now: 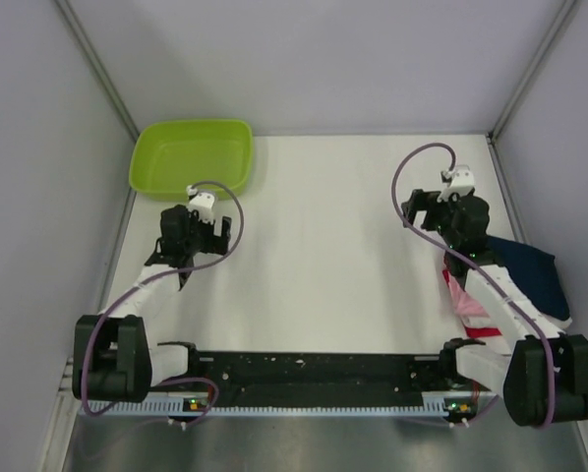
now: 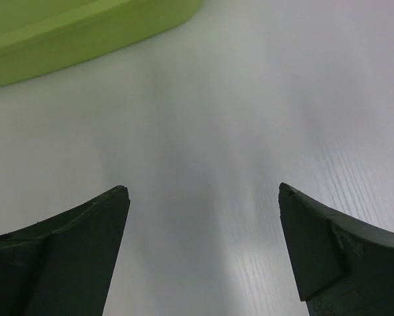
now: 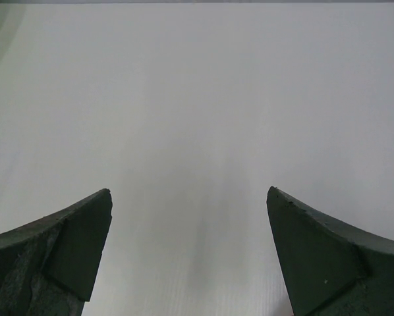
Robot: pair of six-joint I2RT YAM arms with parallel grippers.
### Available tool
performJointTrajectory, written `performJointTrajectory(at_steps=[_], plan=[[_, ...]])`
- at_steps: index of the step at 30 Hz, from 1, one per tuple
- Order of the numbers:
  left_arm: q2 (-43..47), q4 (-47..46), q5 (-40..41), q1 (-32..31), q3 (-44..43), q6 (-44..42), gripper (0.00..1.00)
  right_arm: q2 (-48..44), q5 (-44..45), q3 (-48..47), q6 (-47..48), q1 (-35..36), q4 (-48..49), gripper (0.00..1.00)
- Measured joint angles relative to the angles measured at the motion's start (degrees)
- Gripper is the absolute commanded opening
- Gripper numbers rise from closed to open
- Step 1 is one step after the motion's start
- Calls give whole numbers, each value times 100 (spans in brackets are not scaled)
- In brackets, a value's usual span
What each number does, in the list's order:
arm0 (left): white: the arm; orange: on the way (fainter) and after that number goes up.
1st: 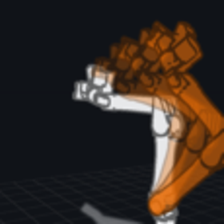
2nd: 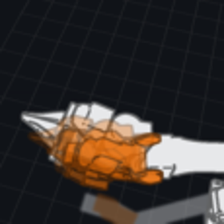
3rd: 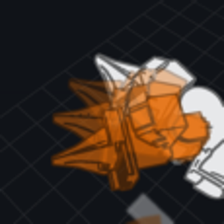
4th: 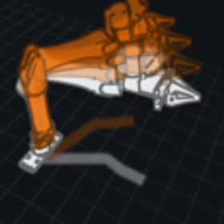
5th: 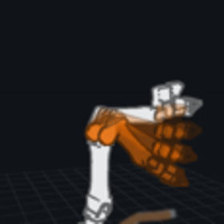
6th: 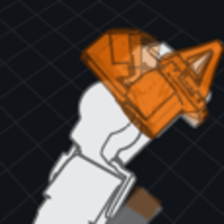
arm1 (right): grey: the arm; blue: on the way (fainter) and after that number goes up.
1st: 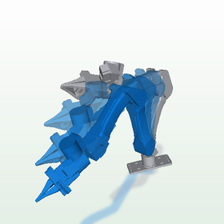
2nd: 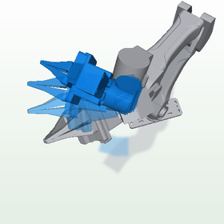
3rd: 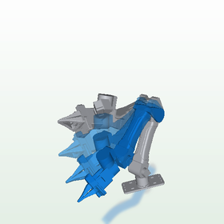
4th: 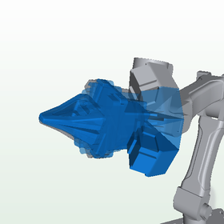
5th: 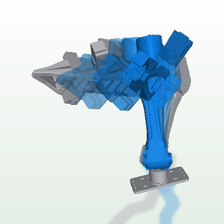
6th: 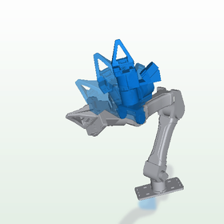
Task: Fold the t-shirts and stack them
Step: Put the neatly folded tshirt into the corner of the board with the right arm
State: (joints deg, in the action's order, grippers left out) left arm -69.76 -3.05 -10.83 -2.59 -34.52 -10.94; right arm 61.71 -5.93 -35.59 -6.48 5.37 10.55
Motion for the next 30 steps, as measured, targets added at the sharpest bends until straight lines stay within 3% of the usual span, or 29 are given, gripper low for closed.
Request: performJointTrajectory(at_steps=[10, 30], plan=[[-229, -1709, 302, -2, 531, 656, 99, 540, 437, 901, 706, 15, 1384, 99], [-442, -2315, 278, -2, 767, 697, 99, 872, 551, 1386, 1106, 22, 2378, 99]])
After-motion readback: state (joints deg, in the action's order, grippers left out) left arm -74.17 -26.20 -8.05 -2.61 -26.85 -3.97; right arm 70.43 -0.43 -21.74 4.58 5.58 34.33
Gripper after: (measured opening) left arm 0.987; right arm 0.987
